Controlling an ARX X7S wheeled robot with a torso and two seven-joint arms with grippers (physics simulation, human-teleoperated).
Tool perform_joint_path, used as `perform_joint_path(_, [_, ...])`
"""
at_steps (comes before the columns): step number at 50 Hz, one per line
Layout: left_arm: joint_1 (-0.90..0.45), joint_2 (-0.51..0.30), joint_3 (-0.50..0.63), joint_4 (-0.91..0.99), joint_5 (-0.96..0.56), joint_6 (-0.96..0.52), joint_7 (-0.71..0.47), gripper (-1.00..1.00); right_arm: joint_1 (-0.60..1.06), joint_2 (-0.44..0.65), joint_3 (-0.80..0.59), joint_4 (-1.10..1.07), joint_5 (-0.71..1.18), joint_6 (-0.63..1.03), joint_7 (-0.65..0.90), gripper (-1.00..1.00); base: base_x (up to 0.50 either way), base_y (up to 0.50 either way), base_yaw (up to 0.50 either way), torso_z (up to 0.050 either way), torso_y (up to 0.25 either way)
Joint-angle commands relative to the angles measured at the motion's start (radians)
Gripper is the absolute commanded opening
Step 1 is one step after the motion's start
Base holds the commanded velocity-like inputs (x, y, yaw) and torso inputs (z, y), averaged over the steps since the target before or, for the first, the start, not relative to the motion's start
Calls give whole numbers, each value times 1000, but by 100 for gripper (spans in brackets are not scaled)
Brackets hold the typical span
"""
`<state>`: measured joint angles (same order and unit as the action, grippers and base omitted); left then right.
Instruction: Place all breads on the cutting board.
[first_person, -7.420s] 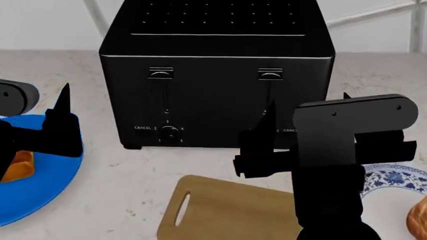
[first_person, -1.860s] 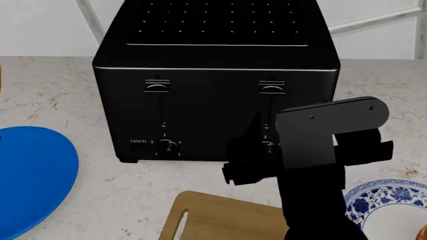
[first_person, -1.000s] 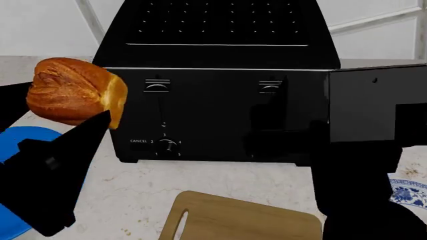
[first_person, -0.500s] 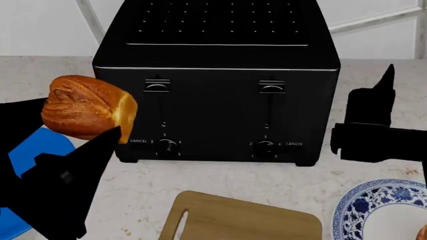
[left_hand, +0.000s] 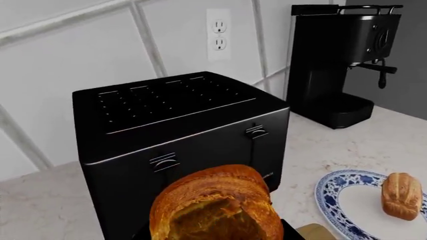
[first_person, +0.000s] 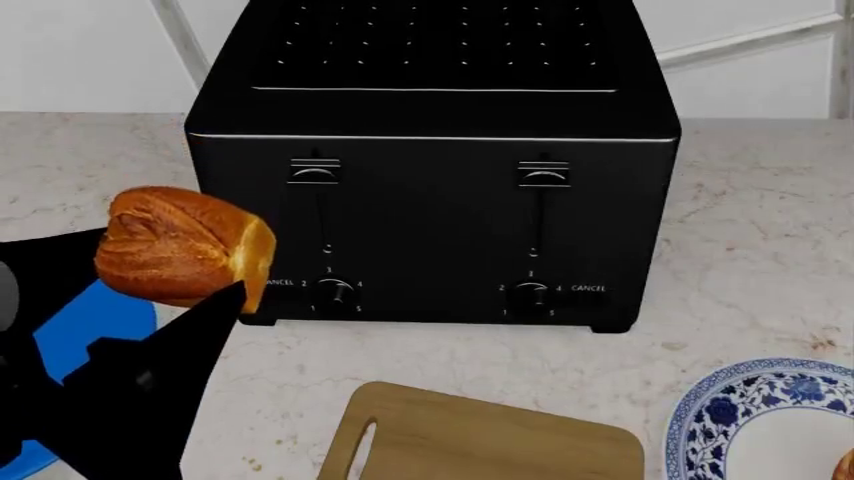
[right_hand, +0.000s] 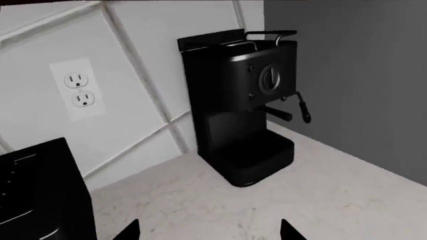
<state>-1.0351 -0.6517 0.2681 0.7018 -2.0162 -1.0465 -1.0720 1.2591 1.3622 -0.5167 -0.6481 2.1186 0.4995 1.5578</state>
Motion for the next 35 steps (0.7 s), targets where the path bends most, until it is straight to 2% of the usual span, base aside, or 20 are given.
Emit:
perform_joint_path(1, [17,0,-11,-5,22,17,8,-100,354,111,-443,32,126,-171,12,100,0,0,0,0,0])
perform_joint_path(5, [20,1,-10,-5,25,18,13,-100,445,133,-568,21,155,-230,12,100,0,0,0,0,3])
perform_joint_path(12, [19,-10,-16,-7,26,20,16,-100,487,182,-674,0,167,-242,12,100,0,0,0,0,0])
perform_joint_path(22, [28,-17,-21,-3,35,25,20,-100,429,208,-755,-43,148,-316,8,100,0,0,0,0,0])
perform_joint_path(35, [27,-21,-20,-6,36,33,19,-100,394,208,-780,-60,173,-342,-21,100,0,0,0,0,1])
